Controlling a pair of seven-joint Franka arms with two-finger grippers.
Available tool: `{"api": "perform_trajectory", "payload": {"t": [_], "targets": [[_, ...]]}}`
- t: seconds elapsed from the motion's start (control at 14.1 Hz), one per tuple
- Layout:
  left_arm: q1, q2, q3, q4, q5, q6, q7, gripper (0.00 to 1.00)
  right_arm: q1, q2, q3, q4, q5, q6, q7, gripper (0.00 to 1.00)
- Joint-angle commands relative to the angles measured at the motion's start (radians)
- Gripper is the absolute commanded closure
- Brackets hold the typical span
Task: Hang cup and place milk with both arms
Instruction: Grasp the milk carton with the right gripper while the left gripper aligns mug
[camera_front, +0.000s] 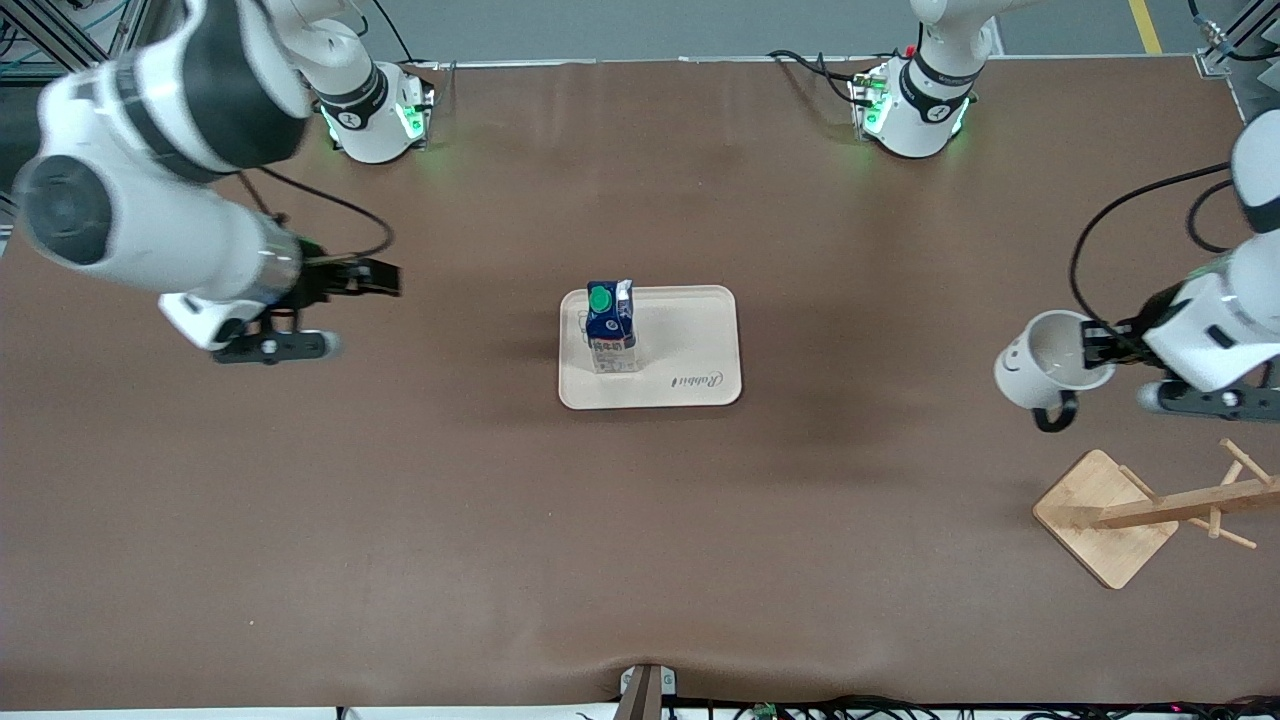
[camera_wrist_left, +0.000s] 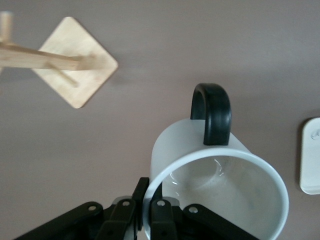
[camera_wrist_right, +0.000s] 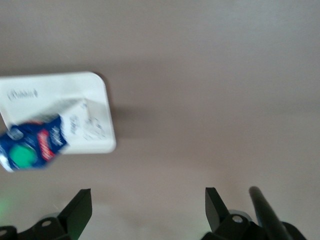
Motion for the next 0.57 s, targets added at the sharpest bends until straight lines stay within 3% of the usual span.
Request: {"api": "perform_trajectory", "payload": {"t": [0.0,0.28,0.5], "targets": [[0.085,-0.017,-0.006,0.004,-0.016,0.014,0.048,1.00,0.130,0.050,-0.012,0.010,0.016,0.093,0.193,0.00],[0.187,-0.002,-0.004,0.003,-0.019,0.084,0.196,1.00,0.278,0.128,-0.012,0.021,0.014,0.190,0.300,0.00],[0.201,0.006,-0.003,0.003,-0.027,0.120,0.239,1.00,0.355,0.176,-0.009,0.033,0.016,0.291,0.415,0.00]]}}
